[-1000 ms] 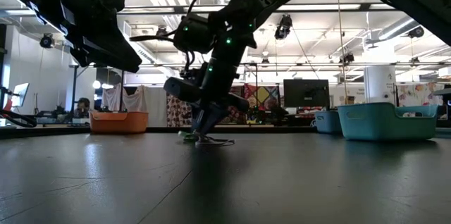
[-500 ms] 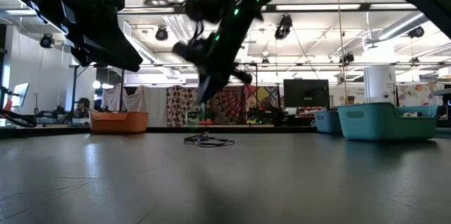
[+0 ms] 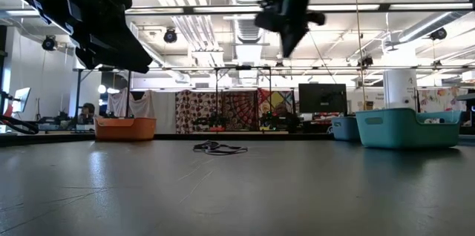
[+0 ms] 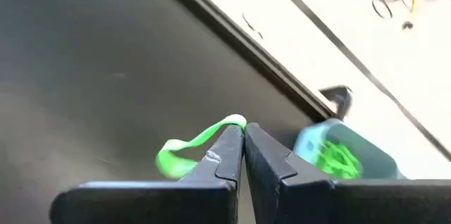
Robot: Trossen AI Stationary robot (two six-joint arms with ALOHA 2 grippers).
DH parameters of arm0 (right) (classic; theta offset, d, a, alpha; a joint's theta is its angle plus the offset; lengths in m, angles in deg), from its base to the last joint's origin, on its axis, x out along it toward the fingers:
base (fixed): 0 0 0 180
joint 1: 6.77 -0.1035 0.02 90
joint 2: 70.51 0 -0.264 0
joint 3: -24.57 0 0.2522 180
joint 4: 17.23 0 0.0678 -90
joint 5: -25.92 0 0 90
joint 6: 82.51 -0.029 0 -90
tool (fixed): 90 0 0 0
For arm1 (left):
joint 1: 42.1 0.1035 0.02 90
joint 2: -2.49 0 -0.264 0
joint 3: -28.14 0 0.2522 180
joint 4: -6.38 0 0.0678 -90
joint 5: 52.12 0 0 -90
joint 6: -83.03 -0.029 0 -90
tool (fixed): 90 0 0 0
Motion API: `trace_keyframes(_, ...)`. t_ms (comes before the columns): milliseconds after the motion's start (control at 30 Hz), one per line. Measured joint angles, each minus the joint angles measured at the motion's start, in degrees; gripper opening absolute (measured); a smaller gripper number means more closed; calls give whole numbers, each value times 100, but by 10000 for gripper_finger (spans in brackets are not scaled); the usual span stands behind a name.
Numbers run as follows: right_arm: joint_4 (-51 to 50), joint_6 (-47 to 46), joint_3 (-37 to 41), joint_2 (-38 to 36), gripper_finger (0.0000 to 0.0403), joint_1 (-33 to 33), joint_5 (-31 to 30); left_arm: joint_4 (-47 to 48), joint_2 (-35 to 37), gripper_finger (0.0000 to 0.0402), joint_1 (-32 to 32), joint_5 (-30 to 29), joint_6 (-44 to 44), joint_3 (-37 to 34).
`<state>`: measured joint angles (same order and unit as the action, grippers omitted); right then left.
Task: Sort rubber bands into baskets
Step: Put the green rubber band into the blue bin
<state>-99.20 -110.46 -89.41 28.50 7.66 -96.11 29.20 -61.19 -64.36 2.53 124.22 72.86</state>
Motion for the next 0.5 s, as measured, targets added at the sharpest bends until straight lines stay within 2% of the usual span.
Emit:
trace_keyframes(233, 88, -410, 1328, -988, 9, 763, 43, -30, 0, 131, 0, 0, -1, 0)
trace_keyframes(500, 1219, -548, 3272, -2016, 9, 1765, 257, -54, 0, 131, 0, 0, 1, 0)
